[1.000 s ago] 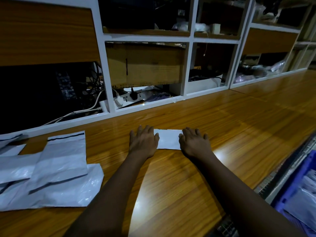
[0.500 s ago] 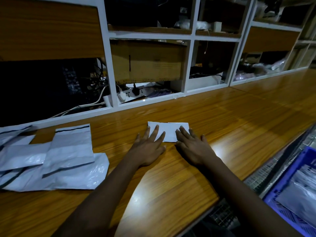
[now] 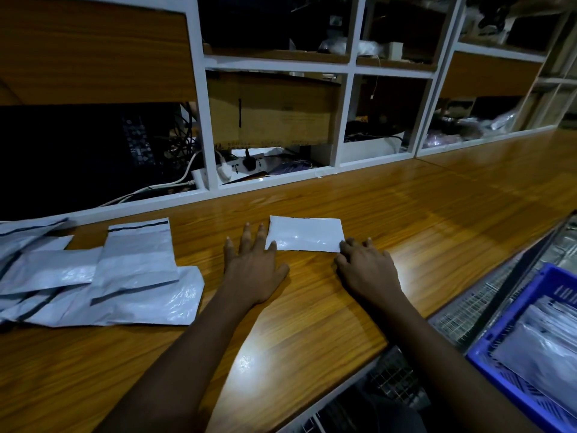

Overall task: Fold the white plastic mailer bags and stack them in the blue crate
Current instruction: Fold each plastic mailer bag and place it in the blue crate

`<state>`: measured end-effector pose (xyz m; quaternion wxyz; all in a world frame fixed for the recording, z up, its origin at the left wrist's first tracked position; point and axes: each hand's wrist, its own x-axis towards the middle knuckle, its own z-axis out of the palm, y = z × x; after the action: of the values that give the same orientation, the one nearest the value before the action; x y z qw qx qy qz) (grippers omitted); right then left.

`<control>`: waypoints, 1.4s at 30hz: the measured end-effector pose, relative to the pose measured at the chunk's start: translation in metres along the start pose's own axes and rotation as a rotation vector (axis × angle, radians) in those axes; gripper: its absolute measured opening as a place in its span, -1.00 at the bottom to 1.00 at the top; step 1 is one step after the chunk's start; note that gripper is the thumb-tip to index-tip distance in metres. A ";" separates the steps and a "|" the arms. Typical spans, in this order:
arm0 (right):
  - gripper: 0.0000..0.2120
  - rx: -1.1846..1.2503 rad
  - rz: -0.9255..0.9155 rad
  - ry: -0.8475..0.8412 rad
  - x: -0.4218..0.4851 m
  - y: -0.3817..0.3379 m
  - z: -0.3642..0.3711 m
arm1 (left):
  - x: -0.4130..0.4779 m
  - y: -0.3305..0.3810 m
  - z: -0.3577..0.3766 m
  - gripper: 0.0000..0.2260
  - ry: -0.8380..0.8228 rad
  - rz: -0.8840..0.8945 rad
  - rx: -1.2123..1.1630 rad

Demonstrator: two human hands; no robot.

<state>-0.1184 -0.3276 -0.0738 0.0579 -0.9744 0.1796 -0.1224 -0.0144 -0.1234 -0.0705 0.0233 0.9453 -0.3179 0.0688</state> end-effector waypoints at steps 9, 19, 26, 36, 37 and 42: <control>-0.64 0.099 -0.122 0.116 0.025 -0.004 0.005 | 0.020 0.015 -0.006 -0.61 0.227 0.070 -0.104; -0.87 0.183 -0.176 0.208 0.043 -0.006 0.011 | 0.045 0.021 -0.001 -0.75 0.321 0.112 -0.149; -0.83 0.247 -0.191 0.261 0.040 -0.005 0.006 | 0.051 0.031 -0.002 -0.96 0.466 0.089 -0.069; -0.69 0.000 -0.105 0.385 0.033 0.023 -0.025 | 0.056 0.065 -0.023 -0.84 0.648 0.249 -0.065; -0.65 -0.023 -0.096 0.388 0.031 0.030 -0.030 | 0.059 0.072 -0.027 -0.83 0.658 0.260 -0.087; -0.58 -0.021 -0.025 0.457 0.018 0.074 -0.061 | 0.076 0.130 -0.052 -0.80 0.684 0.387 -0.214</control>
<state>-0.1422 -0.4069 -0.0227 0.0039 -0.9241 0.1771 -0.3386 -0.0392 -0.2682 -0.0085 0.2128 0.7828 -0.4692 0.3489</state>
